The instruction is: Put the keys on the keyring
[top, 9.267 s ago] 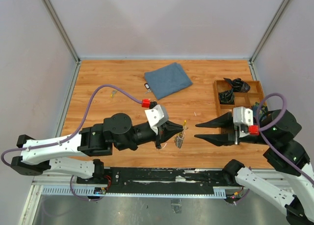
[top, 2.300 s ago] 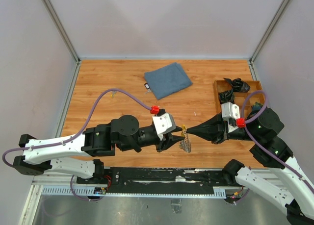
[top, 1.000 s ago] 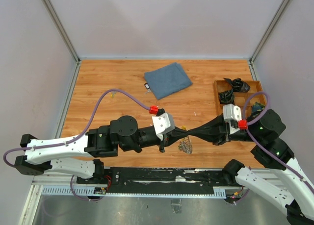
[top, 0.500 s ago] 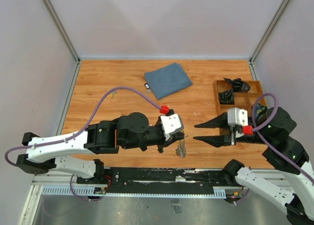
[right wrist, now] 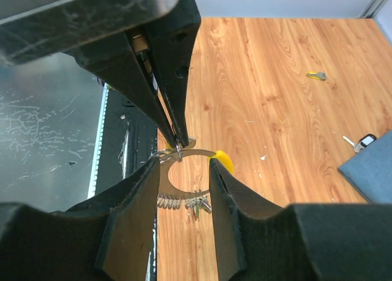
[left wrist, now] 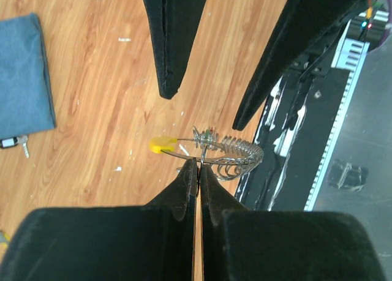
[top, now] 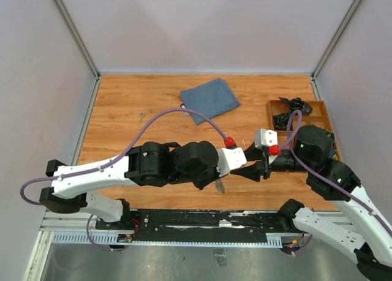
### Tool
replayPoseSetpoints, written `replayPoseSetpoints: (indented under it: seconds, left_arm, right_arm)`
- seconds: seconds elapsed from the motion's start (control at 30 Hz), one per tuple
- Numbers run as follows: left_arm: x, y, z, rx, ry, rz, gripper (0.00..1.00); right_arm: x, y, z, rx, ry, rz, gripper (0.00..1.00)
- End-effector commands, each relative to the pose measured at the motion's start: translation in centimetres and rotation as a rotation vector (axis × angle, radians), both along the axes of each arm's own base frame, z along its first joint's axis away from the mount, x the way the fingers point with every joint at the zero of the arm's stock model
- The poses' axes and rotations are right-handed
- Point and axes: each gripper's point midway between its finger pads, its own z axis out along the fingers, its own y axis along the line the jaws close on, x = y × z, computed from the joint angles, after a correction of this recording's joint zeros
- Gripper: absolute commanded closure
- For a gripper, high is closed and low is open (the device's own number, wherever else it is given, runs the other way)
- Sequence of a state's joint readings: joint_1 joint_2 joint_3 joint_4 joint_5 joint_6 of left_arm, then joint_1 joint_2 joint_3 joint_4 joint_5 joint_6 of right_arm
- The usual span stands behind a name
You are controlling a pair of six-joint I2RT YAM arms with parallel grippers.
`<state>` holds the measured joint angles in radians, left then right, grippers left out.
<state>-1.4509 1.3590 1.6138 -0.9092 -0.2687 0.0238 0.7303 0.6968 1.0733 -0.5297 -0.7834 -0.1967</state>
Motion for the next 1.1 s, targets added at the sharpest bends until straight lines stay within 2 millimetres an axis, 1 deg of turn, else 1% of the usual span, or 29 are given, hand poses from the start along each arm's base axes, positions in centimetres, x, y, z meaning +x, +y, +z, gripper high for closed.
replayPoseSetpoints:
  seconds: [0.0,0.17,0.33,0.57,0.67,0.87,1.07]
  left_arm:
    - [0.2,1.1,1.7,-0.004,-0.035,0.004,0.99]
    - [0.1,0.9,1.8,-0.011,-0.038,-0.002,0.99]
    - [0.0,0.6,2.0,-0.02,-0.037,-0.013,1.0]
    - [-0.1,0.5,2.3,-0.03,-0.034,-0.022,1.0]
    - [-0.2,0.5,2.3,-0.032,-0.033,-0.023,0.99]
    - [-0.1,0.4,2.4,-0.035,-0.036,-0.023,1.0]
    - [-0.1,0.4,2.5,-0.041,-0.036,-0.021,1.0]
  right_arm:
    - [-0.6,0.8,0.4,0.055,0.0,0.037,0.61]
    - [-0.6,1.6,-0.3,0.101,0.034,0.049,0.62]
    - [-0.2,2.2,-0.6,0.14,0.051,0.041,0.64]
    - [-0.2,2.7,-1.5,0.123,0.074,0.063,0.67]
    - [-0.2,2.9,-1.9,0.116,0.083,0.073,0.7]
    - [-0.4,3.0,-2.5,0.099,0.098,0.088,0.71]
    - [-0.5,3.1,-2.7,0.095,0.104,0.097,0.74]
